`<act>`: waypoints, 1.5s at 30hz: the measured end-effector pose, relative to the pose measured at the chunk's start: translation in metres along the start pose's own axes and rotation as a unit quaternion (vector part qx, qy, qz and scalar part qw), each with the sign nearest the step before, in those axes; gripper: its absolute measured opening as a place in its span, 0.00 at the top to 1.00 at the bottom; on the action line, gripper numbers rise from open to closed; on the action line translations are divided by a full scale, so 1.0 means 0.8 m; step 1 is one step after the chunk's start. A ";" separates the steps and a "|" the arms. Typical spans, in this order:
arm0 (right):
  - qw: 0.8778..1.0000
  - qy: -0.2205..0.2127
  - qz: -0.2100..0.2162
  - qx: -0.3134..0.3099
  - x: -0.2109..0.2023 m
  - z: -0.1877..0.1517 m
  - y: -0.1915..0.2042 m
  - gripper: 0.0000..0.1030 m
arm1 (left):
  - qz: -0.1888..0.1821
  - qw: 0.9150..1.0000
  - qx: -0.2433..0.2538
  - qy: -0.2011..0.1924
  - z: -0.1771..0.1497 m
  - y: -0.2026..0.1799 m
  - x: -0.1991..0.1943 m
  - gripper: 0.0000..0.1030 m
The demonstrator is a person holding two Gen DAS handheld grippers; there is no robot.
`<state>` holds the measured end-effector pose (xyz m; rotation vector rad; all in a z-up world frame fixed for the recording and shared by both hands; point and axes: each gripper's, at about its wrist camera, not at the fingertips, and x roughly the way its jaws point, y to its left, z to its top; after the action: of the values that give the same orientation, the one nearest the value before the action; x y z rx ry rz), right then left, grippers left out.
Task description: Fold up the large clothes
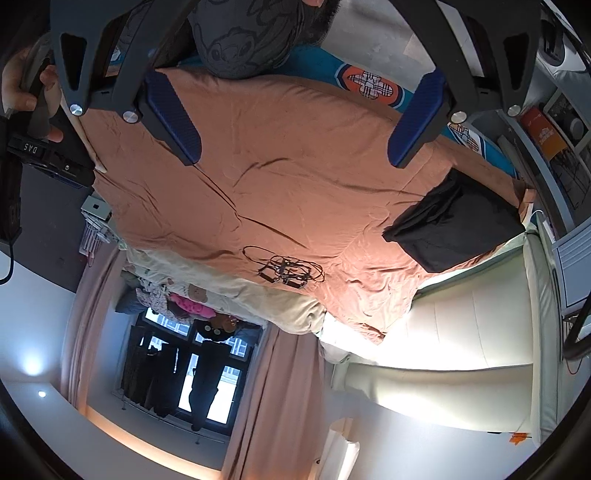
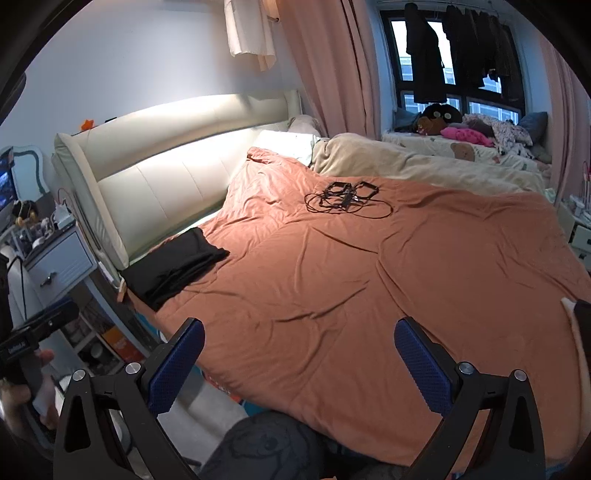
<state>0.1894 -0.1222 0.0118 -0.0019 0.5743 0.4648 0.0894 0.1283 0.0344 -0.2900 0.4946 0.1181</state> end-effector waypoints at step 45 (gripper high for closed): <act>0.999 -0.017 -0.016 0.022 -0.085 -0.120 -0.031 0.00 | -0.002 0.997 0.063 -0.034 -0.088 -0.050 -0.069 0.00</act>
<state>0.0997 -0.1858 -0.0371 0.0378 0.5493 0.4196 0.0172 0.0667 0.0119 -0.1639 0.4314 0.0925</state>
